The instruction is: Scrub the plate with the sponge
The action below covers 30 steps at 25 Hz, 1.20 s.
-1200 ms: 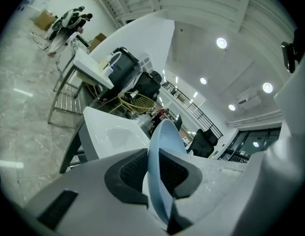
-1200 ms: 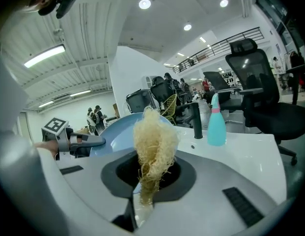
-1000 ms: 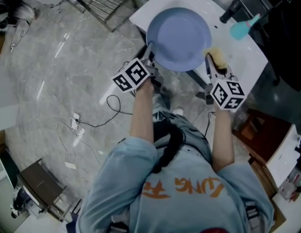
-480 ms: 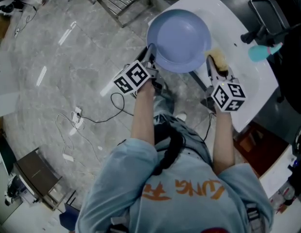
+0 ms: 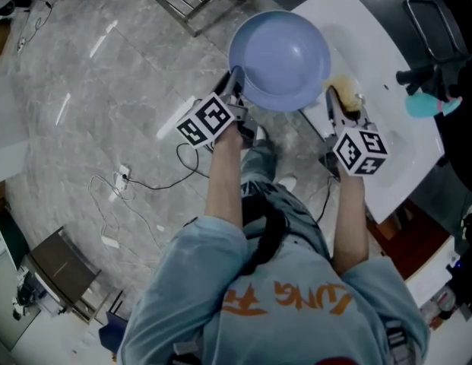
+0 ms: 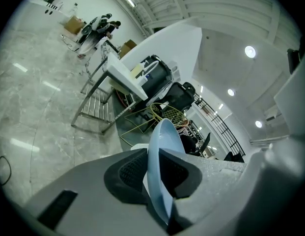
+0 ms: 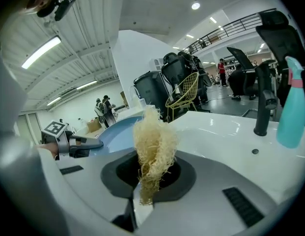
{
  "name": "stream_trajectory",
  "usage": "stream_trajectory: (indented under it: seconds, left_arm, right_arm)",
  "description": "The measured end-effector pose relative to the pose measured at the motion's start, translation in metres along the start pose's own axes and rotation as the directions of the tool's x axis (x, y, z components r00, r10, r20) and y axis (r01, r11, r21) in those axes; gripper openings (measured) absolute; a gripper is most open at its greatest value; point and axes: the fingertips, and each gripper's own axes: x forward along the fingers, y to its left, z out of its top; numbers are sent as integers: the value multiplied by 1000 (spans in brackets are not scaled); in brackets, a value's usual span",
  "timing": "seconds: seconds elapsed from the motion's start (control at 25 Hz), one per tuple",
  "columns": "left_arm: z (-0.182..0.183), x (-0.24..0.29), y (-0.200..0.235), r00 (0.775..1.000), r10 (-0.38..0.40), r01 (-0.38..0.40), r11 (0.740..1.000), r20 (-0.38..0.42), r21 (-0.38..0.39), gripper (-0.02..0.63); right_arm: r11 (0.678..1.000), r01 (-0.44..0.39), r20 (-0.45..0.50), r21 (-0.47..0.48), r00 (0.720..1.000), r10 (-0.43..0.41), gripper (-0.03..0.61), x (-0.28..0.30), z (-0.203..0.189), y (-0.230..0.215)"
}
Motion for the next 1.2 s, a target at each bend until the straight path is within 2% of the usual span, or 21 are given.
stream_trajectory:
  seconds: [0.56, 0.84, 1.04, 1.12, 1.2]
  left_arm:
    - [13, 38, 35, 996, 25, -31, 997, -82, -75, 49]
    - [10, 44, 31, 990, 15, -17, 1000, -137, -14, 66]
    - [11, 49, 21, 989, -52, 50, 999, -135, -22, 151]
    - [9, 45, 20, 990, -44, 44, 999, -131, -2, 199]
    - [12, 39, 20, 993, -24, 27, 999, -117, 24, 216]
  right_arm:
    - [999, 45, -39, 17, 998, -44, 32, 45, 4, 1]
    - [998, 58, -46, 10, 997, -58, 32, 42, 2, 4]
    - [999, 50, -25, 4, 998, -50, 32, 43, 10, 5]
    - [999, 46, -21, 6, 999, -46, 32, 38, 10, 3]
    - [999, 41, -15, 8, 999, -40, 32, 35, 11, 1]
